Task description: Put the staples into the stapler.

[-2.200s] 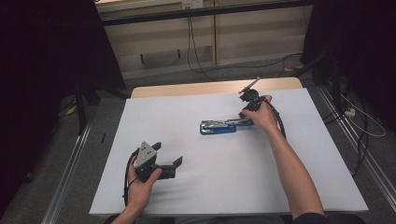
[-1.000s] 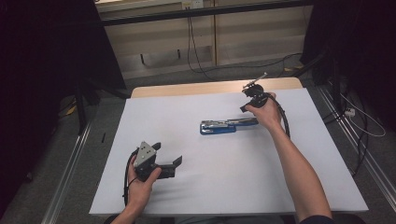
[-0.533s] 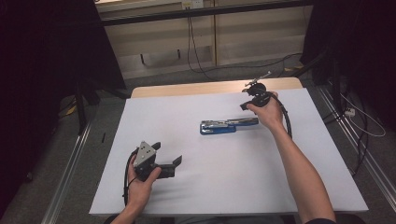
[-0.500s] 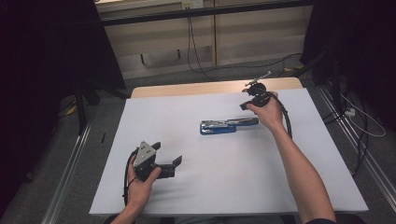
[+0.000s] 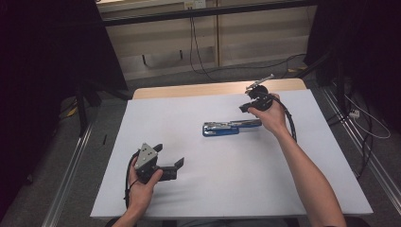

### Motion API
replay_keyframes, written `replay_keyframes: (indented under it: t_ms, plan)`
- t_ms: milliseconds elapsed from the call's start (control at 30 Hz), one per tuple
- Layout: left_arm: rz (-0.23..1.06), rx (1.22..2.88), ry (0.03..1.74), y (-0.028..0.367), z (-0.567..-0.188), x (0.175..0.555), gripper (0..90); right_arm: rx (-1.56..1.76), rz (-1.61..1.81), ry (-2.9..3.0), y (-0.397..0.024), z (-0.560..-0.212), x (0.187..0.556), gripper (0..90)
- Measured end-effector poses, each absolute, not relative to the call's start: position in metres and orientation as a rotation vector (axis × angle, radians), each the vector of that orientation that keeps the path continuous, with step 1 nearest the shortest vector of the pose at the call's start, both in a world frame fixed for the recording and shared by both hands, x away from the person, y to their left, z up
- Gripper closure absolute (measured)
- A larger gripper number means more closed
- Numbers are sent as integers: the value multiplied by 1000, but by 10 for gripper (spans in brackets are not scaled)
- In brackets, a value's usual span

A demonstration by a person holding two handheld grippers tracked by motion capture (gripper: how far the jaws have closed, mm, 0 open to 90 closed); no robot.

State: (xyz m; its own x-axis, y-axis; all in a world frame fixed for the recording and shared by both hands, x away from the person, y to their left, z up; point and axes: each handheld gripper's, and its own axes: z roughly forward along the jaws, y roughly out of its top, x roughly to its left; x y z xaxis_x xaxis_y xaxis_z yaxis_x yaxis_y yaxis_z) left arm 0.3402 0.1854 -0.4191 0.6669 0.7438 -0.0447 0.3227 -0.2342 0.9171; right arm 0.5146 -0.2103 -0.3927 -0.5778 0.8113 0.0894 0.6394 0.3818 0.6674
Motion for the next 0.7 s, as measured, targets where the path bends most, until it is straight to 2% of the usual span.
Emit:
replay_keyframes:
  t_ms: [700]
  plan:
    - [497, 1824, 848, 187, -419, 341, 37, 1112, 1096, 2430, -186, -388, 502, 791]
